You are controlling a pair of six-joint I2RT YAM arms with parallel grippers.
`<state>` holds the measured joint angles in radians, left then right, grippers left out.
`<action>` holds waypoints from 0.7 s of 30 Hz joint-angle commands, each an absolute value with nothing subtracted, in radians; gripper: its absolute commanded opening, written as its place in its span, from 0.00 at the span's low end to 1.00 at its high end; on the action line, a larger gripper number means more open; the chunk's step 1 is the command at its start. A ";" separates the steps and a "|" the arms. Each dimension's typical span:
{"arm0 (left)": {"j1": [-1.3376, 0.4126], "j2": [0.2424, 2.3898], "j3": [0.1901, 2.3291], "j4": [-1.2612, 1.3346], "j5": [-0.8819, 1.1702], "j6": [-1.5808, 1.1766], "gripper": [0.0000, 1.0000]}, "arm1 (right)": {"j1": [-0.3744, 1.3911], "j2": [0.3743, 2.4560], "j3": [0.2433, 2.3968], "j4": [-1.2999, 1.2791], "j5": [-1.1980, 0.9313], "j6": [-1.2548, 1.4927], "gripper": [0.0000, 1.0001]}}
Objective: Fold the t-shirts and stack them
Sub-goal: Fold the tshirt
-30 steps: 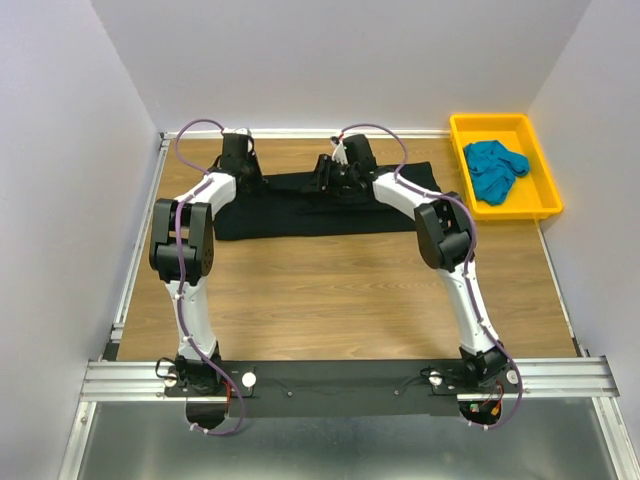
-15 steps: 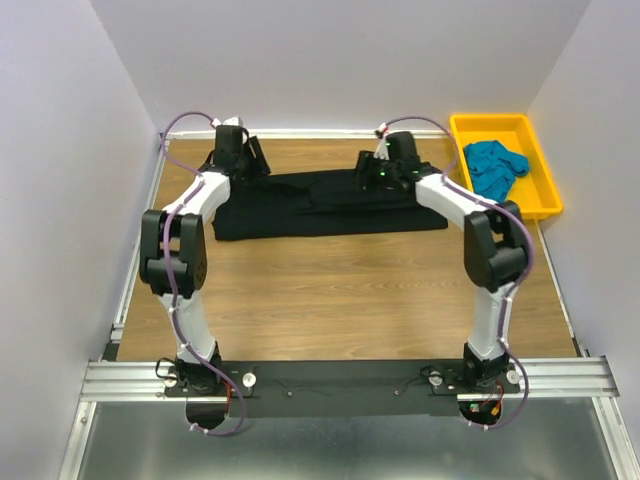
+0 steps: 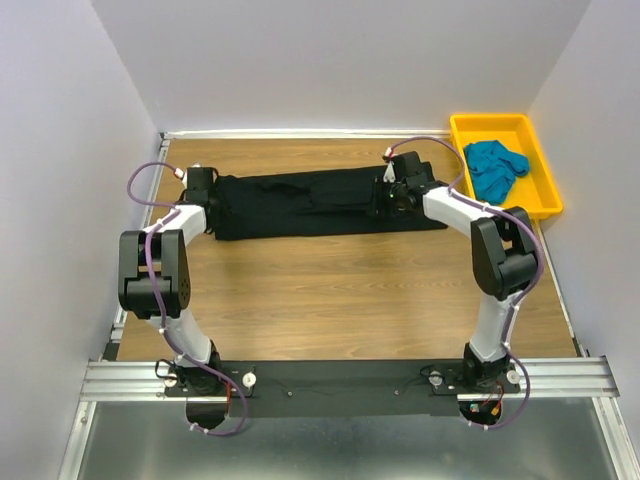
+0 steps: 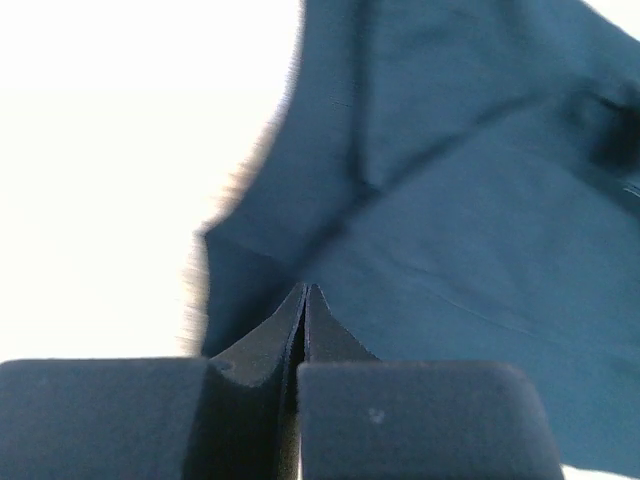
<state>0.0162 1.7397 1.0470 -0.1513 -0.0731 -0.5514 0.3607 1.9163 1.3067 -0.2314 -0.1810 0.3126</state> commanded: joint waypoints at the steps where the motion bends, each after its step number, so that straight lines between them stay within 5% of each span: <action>1: 0.038 1.767 1.054 -0.123 -0.117 -0.563 0.06 | 0.360 2.002 1.373 -0.241 -0.137 0.305 0.43; 16: 0.092 1.793 1.002 -0.138 -0.127 -0.565 0.03 | 0.246 2.217 1.653 -0.244 -0.061 0.305 0.44; 21: 0.092 1.728 1.023 -0.161 -0.120 -0.563 0.11 | 0.212 2.154 1.638 -0.258 -0.078 0.304 0.45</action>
<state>0.0837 1.7775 1.0134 -0.1368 -0.0937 -0.5602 0.2317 2.1967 1.6337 -0.2344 -0.1055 0.3130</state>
